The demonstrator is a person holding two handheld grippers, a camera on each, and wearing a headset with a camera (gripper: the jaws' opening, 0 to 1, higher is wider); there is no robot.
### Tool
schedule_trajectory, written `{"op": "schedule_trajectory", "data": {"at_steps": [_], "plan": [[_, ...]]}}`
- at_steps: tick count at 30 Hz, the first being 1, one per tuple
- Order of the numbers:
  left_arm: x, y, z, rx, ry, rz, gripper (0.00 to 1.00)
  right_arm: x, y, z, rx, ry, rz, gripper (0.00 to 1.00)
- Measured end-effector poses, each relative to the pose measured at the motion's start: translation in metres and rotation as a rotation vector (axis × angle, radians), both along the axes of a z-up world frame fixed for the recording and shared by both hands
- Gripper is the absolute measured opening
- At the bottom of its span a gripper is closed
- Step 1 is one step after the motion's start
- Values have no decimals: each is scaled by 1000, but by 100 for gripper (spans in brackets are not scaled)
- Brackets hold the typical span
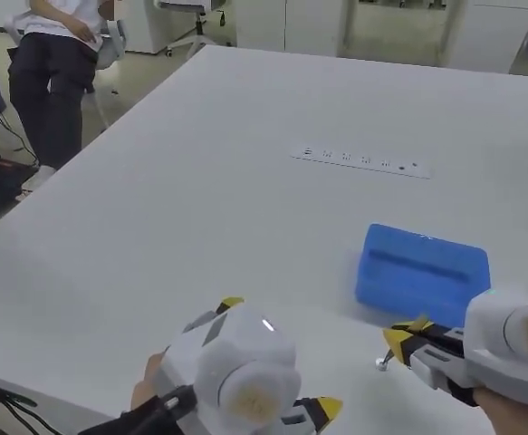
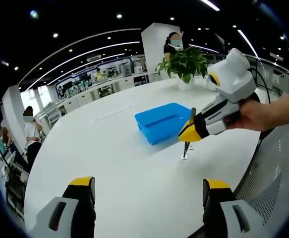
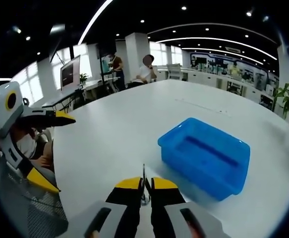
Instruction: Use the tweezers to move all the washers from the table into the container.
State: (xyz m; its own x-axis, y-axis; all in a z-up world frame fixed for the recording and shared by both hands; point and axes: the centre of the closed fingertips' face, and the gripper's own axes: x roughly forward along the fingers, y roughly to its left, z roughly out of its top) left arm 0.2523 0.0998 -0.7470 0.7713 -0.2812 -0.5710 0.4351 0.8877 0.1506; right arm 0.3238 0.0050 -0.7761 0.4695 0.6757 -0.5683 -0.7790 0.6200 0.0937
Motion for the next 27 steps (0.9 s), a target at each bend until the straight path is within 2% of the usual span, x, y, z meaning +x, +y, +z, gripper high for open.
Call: {"op": "schedule_trajectory", "data": {"at_steps": [3,6,15,19,24,27], "plan": [[0,0,0,1,1,-1,92,-1,1,1,-16,-16,11,3],[0,0,0,4,-1,1,92,-1,1,1,-15,-7,7,2],[-1,1,-1,6,7,2,91,1,2,18,21,-9,7,2],[-1,1,-1,4,7,4,91,7,1,33,46,-26,2,2],[-1,1,-2,11,8,0,91,22,1,60,75,-78,-6,2],[0,1,-2,15,5,0,91,30,1,72,86,-104,-10,2]]}}
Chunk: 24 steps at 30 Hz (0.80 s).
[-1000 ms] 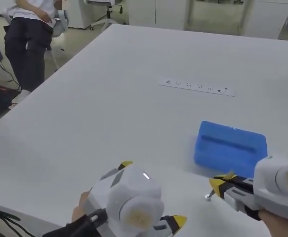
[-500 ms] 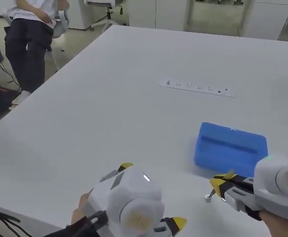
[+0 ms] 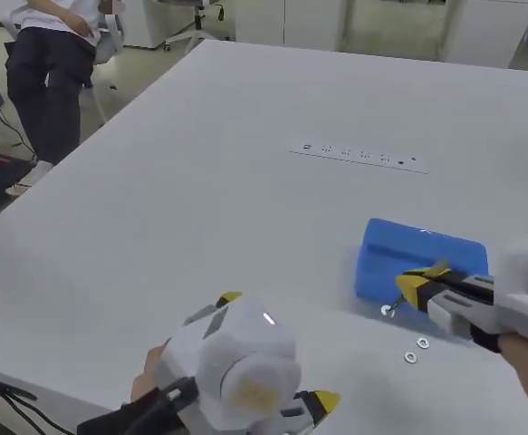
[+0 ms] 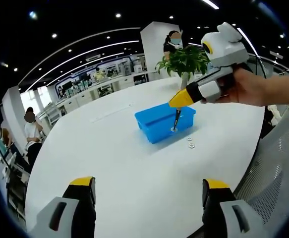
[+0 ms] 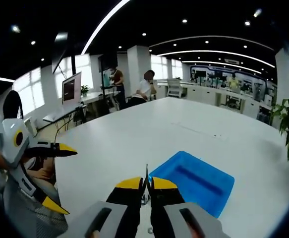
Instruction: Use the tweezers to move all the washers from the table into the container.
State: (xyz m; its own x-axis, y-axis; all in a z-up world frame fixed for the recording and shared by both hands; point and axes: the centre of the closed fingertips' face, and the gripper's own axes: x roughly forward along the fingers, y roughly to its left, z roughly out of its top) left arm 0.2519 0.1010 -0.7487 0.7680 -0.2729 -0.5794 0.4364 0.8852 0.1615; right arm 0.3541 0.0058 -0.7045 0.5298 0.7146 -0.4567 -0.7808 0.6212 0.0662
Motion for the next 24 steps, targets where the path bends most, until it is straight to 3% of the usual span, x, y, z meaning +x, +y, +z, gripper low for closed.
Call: {"op": "schedule_trajectory", "data": {"at_steps": [4,9,17,24], "plan": [[1,1,1,-5,-4,5,91,11,-1,10,0,-35,-14,2],[1,1,1,-10,-3,7,91,26,-3,12,-13,-65,-50,2],[0,1,0,-7,4,7,91,55,-4,-9,-36,-49,-113,2],[0,1,-2,-5,13,8,91,70,4,-22,-55,-42,-118,2]]}}
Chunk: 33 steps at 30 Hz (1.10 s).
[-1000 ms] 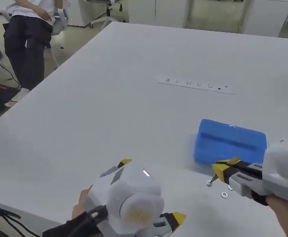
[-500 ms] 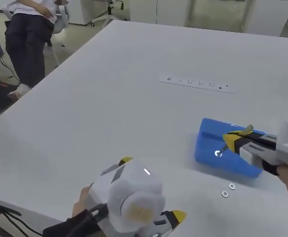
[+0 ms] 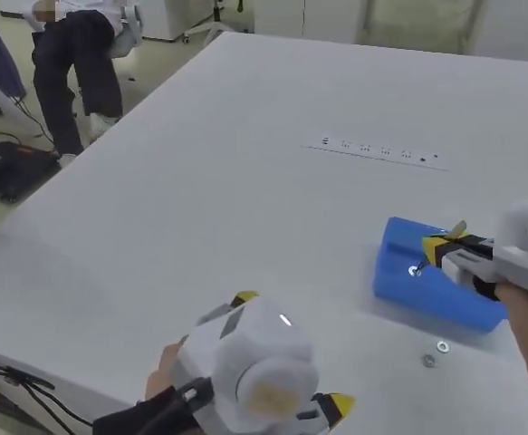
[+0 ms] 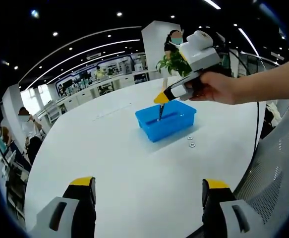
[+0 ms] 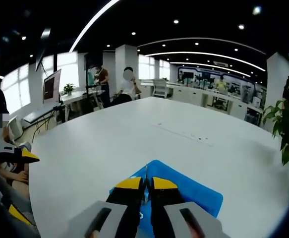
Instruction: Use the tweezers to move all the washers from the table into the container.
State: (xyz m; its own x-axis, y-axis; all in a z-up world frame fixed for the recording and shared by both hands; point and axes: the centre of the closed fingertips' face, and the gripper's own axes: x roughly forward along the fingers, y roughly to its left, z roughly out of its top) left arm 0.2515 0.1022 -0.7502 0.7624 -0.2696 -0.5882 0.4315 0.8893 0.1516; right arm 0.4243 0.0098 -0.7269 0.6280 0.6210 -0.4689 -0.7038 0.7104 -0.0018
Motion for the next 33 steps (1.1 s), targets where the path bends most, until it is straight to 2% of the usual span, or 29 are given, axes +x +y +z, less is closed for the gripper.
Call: {"op": "schedule_trajectory", "data": {"at_steps": [7,21,30,33], "plan": [[0,0,-1,-2,9,4,91,18,-2,-16,-24,20,-16,3],[0,3,-4,1,24,17,90,21,-4,-38,-53,58,-10,3],[-1,3,-5,0,30,20,90,21,-7,-36,-40,73,-34,3],[0,3,-4,-1,28,20,90,21,-11,-30,-36,63,-49,4]]}}
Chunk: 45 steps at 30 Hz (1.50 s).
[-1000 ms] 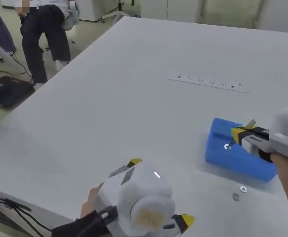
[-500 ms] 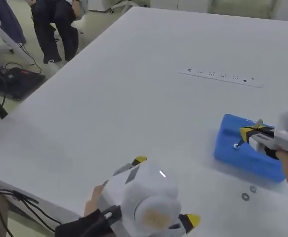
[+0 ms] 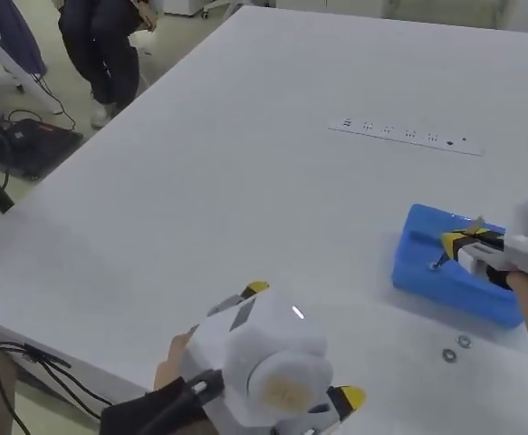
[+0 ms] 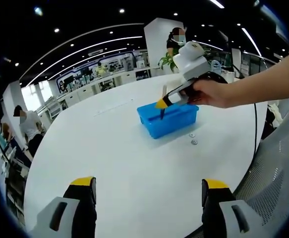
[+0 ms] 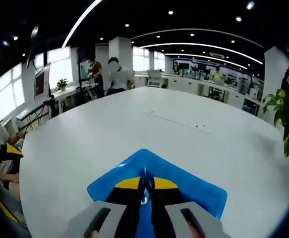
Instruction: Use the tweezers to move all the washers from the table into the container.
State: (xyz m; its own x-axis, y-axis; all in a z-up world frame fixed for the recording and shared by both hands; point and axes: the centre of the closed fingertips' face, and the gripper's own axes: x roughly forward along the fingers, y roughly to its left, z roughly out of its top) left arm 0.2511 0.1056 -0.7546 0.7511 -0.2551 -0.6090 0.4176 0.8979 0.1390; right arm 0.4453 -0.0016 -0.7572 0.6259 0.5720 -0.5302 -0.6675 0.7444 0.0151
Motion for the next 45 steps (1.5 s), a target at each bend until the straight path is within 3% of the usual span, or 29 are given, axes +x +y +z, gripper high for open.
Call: {"op": "schedule_trajectory", "data": {"at_steps": [11,16,20,26,35,40,45], "plan": [[0,-2,5,3,-26,-8,90,-15,-11,37,72,-23,-38,4],[1,-2,8,-10,-41,-6,90,-40,-13,56,107,-47,-29,3],[1,-3,10,-12,-50,-11,90,-60,-16,60,114,-47,-13,3],[1,-4,9,-10,-51,-20,89,-86,-22,49,101,-28,-5,4],[2,-3,11,-25,-59,-13,89,-113,-30,14,69,47,-11,4],[2,-3,11,-25,-61,-16,89,-111,-33,-6,42,74,-18,4],[2,-3,10,-24,-58,-15,88,-107,-33,-16,19,83,-18,4]]}}
